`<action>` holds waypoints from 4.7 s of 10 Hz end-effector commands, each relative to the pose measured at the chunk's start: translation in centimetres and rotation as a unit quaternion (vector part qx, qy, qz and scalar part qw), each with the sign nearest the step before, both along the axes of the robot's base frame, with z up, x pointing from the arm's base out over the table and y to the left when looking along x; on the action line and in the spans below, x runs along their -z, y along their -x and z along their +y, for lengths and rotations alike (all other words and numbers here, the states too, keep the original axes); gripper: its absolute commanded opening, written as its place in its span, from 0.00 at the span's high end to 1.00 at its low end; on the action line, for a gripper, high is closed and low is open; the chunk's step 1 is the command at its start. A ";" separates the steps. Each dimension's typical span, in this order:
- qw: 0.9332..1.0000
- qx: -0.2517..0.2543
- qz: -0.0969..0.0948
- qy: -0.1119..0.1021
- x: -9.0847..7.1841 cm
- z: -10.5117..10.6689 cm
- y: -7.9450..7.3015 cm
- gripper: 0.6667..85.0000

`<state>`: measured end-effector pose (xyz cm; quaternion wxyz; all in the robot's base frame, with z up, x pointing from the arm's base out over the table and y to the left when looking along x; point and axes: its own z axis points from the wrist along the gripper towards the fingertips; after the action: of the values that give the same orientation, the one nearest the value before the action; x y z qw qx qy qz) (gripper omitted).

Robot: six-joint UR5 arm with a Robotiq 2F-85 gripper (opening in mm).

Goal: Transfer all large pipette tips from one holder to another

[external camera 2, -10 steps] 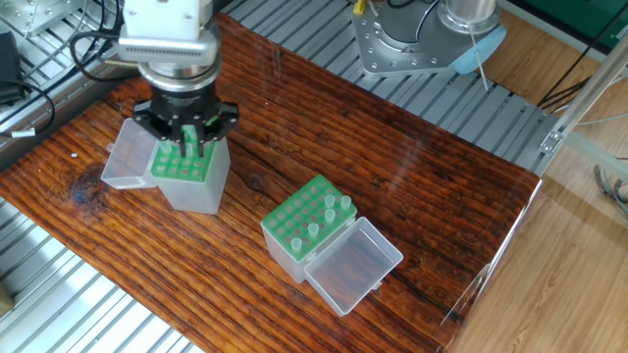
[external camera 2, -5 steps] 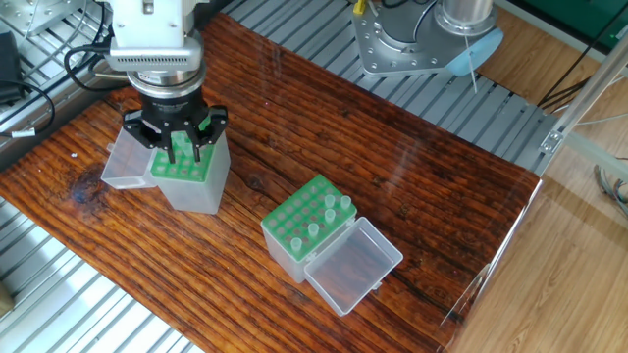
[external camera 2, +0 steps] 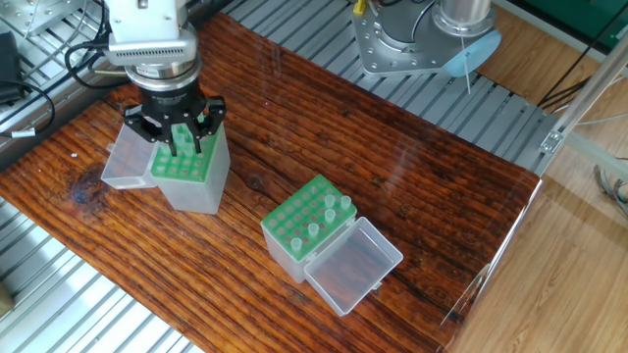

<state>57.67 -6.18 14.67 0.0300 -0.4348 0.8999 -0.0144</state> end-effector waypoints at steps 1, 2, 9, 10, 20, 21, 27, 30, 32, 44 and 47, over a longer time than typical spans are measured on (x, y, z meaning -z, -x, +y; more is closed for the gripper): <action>1.000 -0.003 0.010 -0.014 0.0 0.4 0.8 0.58; 1.000 -0.003 0.009 -0.011 0.1 0.3 0.7 0.58; 1.000 0.000 -0.008 -0.001 0.5 -0.2 -0.4 0.61; 1.000 0.001 -0.005 -0.004 0.4 -0.1 -0.3 0.62; 0.999 0.032 -0.001 0.013 -0.6 0.0 -0.1 0.99; 0.999 0.038 0.001 0.003 -0.7 0.5 0.0 1.00; 0.999 0.046 0.020 -0.003 -6.3 2.0 0.3 1.00; 0.998 0.049 0.019 0.020 -10.3 1.8 0.2 1.00; 0.997 0.067 0.013 0.030 -12.5 2.6 0.6 1.00; 0.964 0.257 -0.012 -0.069 -14.8 13.7 1.9 1.00; 0.961 0.273 -0.021 -0.039 -14.3 12.5 2.0 1.00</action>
<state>56.00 5.53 29.37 0.0590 -0.1993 0.9781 0.0101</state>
